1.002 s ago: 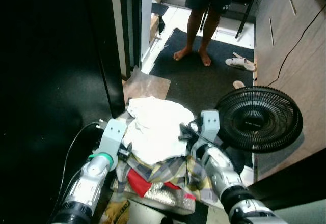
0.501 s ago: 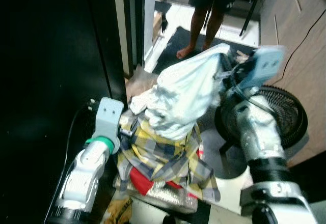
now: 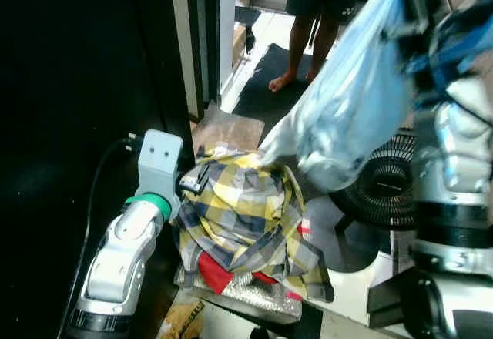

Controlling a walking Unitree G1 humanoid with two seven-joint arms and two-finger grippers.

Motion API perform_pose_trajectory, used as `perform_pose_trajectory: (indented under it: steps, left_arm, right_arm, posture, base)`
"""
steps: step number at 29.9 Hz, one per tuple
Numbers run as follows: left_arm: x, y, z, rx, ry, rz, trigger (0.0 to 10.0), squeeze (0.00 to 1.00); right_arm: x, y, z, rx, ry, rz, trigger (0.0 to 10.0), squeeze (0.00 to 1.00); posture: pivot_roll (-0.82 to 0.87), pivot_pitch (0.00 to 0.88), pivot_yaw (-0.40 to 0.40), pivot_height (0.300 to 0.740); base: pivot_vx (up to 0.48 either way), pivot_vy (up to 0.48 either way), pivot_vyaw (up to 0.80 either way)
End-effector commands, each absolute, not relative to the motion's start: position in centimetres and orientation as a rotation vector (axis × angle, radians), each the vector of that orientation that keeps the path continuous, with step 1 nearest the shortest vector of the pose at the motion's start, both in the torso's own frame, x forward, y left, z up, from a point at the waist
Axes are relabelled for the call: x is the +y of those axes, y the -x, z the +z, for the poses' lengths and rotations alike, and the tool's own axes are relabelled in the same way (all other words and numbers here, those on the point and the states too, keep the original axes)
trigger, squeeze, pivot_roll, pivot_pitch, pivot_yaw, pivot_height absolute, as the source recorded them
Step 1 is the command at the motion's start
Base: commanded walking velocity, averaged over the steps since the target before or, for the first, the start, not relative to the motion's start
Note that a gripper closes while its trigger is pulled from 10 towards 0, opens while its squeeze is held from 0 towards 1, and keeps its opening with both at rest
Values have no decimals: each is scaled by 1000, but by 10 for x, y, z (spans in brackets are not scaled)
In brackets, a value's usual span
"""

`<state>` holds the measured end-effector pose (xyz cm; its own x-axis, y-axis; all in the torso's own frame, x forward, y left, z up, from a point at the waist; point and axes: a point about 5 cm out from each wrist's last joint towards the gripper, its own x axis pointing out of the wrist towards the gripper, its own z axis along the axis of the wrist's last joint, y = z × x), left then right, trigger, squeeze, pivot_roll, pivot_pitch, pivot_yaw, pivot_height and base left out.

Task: Clothes washing

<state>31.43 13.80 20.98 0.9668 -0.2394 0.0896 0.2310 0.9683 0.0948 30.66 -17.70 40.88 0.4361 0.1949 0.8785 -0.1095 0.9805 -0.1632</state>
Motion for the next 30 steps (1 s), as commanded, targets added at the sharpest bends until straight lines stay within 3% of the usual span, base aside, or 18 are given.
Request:
perform_pose_trajectory:
  steps: [1,2,4,8,14,30]
  left_arm:
    - [130,-309,230,-180,-36,-257,10000,0]
    - [130,-309,230,-180,-36,-257,10000,0]
    - [118,-303,254,-289,1,-290,10000,0]
    - [107,-299,272,-369,-2,-326,10000,0]
    - [105,-300,277,-391,-1,-335,10000,0]
    - [105,-302,293,-415,51,-315,10000,0]
  right_arm:
    - [-166,-309,385,-1035,97,205,10000,0]
    - [-166,-309,385,-1035,97,205,10000,0]
    - [-154,-321,334,-859,51,222,10000,0]
    - [-144,-325,311,-770,18,235,10000,0]
    - [-139,-329,305,-741,14,246,10000,0]
    - [-137,-333,288,-649,6,238,10000,0]
  posture:
    - [65,50,3,740]
    - [65,50,3,740]
    - [72,16,-8,740]
    - [60,0,-12,740]
    - [56,0,-15,740]
    - [52,0,-17,740]
  base:
    - [0,0,0]
    - [0,0,0]
    - [0,0,0]
    - [0,0,0]
    - [0,0,0]
    - [0,0,-715]
